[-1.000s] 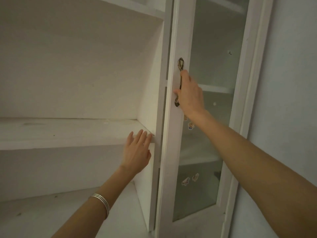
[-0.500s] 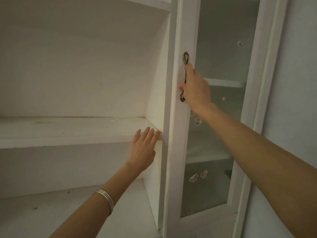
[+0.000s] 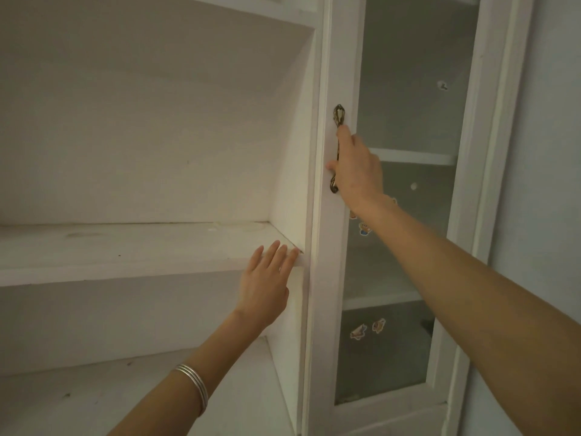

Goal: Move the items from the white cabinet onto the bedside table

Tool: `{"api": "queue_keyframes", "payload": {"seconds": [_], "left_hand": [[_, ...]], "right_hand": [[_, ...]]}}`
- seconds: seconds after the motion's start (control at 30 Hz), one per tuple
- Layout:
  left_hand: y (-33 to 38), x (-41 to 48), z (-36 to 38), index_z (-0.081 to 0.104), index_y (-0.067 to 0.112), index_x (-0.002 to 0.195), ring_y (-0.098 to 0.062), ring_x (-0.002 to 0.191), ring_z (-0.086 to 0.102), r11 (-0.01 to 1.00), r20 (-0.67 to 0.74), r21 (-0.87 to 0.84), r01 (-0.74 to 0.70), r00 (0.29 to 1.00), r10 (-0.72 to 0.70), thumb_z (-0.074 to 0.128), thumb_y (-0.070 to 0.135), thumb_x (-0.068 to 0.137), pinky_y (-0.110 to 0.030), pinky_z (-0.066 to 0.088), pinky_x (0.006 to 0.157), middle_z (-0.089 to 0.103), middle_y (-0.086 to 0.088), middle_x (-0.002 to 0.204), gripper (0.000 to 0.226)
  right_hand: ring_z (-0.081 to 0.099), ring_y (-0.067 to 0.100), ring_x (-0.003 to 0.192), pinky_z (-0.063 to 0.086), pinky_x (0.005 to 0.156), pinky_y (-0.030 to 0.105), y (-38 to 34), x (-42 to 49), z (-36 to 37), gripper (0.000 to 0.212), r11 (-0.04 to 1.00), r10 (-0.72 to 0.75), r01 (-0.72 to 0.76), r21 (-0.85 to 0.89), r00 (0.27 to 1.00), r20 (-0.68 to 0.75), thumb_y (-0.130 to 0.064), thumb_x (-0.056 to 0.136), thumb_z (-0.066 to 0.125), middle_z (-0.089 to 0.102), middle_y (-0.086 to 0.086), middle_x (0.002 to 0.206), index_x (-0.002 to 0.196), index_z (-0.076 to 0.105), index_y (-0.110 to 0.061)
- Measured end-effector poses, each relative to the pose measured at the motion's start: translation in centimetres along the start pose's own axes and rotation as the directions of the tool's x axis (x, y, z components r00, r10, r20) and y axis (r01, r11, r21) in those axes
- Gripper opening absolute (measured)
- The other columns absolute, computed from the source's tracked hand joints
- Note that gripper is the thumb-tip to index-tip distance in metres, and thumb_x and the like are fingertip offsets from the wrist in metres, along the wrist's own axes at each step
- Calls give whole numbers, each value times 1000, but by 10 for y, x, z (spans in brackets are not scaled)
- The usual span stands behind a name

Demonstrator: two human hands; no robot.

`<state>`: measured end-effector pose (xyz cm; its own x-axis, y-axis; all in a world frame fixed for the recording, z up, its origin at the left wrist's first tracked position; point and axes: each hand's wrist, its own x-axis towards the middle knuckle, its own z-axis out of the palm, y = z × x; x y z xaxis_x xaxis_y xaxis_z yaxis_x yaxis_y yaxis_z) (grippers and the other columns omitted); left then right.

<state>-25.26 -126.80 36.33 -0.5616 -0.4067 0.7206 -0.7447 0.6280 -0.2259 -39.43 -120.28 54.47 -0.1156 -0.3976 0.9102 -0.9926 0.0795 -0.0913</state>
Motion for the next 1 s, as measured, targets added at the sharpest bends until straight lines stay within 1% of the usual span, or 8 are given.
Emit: {"api": "queue_keyframes", "payload": {"seconds": [0.07, 0.23, 0.37, 0.47, 0.63, 0.73, 0.9, 1.0], "left_hand": [[2, -1, 0, 31, 12, 143, -27, 139, 30, 1000, -14, 0, -2, 1000, 2, 58, 13, 80, -42, 10, 114, 42, -9, 145, 68], [1, 0, -2, 1, 13, 148, -25, 144, 3, 998, 37, 55, -36, 999, 34, 40, 15, 93, -41, -6, 115, 12, -9, 157, 68], [2, 1, -13, 3, 14, 148, -25, 144, 5, 999, 81, 35, -13, 997, 10, 41, 15, 91, -41, -1, 116, 15, -7, 156, 68], [2, 0, -19, 7, 14, 147, -23, 144, 7, 1000, 118, -19, 2, 993, 0, 44, 14, 90, -40, 2, 117, 16, -6, 156, 68], [1, -4, -31, 10, 15, 147, -22, 144, 6, 995, 131, -100, 22, 991, -9, 46, 12, 89, -40, 3, 118, 14, -6, 157, 69], [9, -12, -36, 9, 15, 147, -23, 145, 4, 993, 135, -114, -16, 990, 32, 46, 13, 89, -42, 2, 119, 12, -6, 157, 68], [4, -19, -40, 7, 15, 148, -23, 145, -1, 998, 145, -59, -36, 988, 44, 42, 13, 90, -43, 1, 118, 6, -6, 158, 68], [-7, -16, -47, 4, 17, 148, -23, 145, -3, 999, 140, -41, 16, 990, -10, 41, 16, 91, -43, -1, 118, 5, -6, 158, 68]], "right_hand": [[58, 31, 72, 52, 65, 45, 3, 1, -1, 45, 1000, -6, 5, 10, 1000, 12, -7, 89, 55, 55, 15, 93, 129, 36, -11], [58, 32, 73, 51, 64, 45, 3, 3, 0, 43, 1000, 2, -3, 21, 1000, 25, -9, 89, 56, 55, 15, 94, 127, 37, -11], [56, 29, 78, 48, 67, 40, 2, 3, -18, 57, 1000, 3, -5, 14, 986, 168, -15, 87, 62, 57, 17, 98, 135, 31, -12], [58, 33, 95, 50, 82, 45, 6, -16, -30, 77, 991, 20, -54, 119, 962, 272, -20, 84, 66, 56, 19, 114, 144, 19, -20], [51, 35, 118, 44, 98, 47, 18, -70, -26, 76, 995, -8, -35, 91, 902, 432, -16, 89, 58, 40, 17, 142, 147, 11, -20], [30, 27, 139, 31, 112, 40, 22, -99, -12, 68, 996, -70, 34, 77, 838, 542, -16, 93, 50, 17, 8, 157, 148, 10, -14], [2, 26, 146, 15, 117, 51, 24, -122, 16, 78, 963, 18, 151, -225, 792, 610, -34, 94, 49, -24, 1, 156, 148, -4, -13], [0, 26, 146, 7, 115, 53, 23, -118, 14, 81, 951, 28, 163, -263, 802, 597, -40, 93, 48, -24, 1, 156, 148, -5, -15]]}}
